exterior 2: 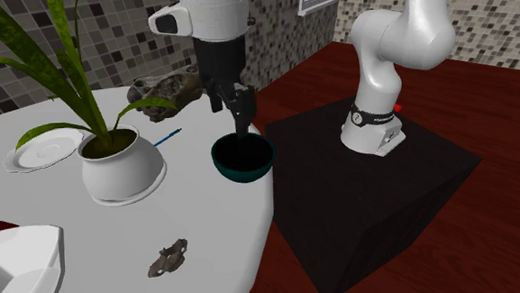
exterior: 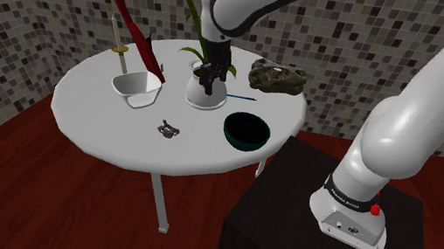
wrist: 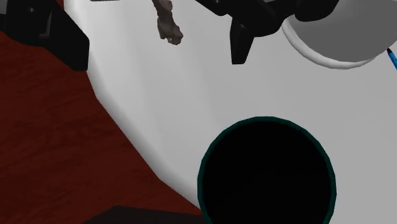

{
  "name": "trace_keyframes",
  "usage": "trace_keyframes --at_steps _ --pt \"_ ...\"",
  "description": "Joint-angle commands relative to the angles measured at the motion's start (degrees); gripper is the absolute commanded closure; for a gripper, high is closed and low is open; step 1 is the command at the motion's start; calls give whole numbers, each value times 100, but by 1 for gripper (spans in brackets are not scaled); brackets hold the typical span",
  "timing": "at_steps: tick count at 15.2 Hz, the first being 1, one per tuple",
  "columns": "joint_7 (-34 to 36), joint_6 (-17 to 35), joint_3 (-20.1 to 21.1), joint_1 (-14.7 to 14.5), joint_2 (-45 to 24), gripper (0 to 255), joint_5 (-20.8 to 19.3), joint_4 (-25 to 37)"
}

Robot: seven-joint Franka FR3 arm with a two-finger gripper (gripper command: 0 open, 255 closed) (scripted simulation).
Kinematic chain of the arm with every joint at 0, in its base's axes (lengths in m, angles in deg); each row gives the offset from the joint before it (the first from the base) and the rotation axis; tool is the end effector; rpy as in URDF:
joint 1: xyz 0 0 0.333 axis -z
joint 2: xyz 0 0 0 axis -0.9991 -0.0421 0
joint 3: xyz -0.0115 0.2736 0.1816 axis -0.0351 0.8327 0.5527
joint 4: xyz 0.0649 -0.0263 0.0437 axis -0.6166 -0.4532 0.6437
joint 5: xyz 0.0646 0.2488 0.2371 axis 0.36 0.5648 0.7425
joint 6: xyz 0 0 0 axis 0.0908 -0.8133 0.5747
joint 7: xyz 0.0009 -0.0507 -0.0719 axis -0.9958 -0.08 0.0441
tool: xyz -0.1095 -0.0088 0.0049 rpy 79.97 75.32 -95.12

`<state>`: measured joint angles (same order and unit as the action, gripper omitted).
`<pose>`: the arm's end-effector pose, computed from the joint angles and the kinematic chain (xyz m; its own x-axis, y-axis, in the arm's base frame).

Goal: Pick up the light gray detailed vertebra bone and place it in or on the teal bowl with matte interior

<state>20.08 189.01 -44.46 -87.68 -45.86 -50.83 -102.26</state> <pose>0.4382 0.0458 0.4530 0.9885 0.1502 -0.0149 0.1509 -0.9856 0.0769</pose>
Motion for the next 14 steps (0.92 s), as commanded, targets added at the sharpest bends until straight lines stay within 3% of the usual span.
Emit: trace_keyframes --at_steps 1,14 --pt "91 236 26 0 -473 0 -16 231" --pt "486 1121 18 -95 -3379 0 -139 2171"
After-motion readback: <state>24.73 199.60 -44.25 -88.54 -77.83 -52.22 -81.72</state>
